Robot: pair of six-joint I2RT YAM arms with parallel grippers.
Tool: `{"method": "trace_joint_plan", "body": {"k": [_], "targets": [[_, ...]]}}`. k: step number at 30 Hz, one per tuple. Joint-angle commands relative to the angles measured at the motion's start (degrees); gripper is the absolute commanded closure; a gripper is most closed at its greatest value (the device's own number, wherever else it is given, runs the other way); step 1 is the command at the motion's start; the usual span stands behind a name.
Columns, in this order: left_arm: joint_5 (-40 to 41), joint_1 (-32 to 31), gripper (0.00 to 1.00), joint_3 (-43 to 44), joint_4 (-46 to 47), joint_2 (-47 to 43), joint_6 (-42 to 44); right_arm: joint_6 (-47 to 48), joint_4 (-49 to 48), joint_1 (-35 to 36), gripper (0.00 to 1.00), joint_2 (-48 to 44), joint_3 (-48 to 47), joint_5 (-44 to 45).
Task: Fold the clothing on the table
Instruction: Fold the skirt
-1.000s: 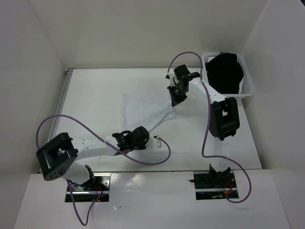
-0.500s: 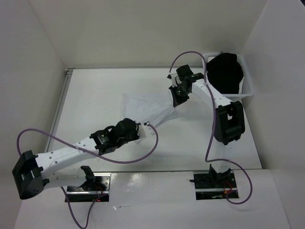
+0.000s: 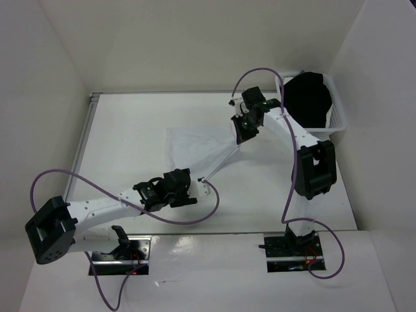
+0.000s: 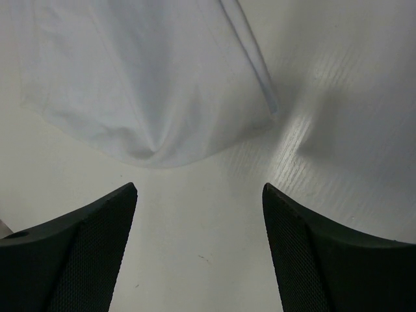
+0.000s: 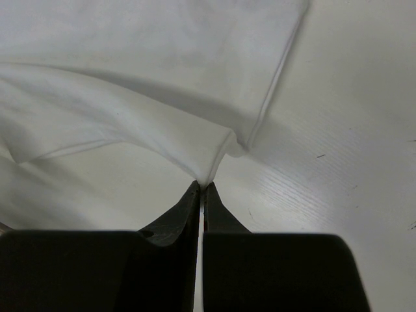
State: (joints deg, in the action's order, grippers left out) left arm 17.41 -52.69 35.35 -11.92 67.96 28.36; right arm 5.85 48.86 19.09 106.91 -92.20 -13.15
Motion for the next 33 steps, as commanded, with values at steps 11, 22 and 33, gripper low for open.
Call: {"method": "trace_joint_plan", "body": {"k": [11,22,33], "targets": [[-3.61,-2.42,0.15,-0.11,8.32,8.24,2.93,0.57,-0.7,-0.37,1.0,1.98,-2.02,-0.74],[-3.61,-2.42,0.15,-1.16,12.98,13.42,5.21,0.57,-0.7,-0.37,1.0,1.98,-2.54,-1.27],[-3.61,-2.42,0.21,-0.11,15.97,17.02,6.45,0.57,-0.7,-0.37,1.0,1.98,-2.02,-1.27]]}}
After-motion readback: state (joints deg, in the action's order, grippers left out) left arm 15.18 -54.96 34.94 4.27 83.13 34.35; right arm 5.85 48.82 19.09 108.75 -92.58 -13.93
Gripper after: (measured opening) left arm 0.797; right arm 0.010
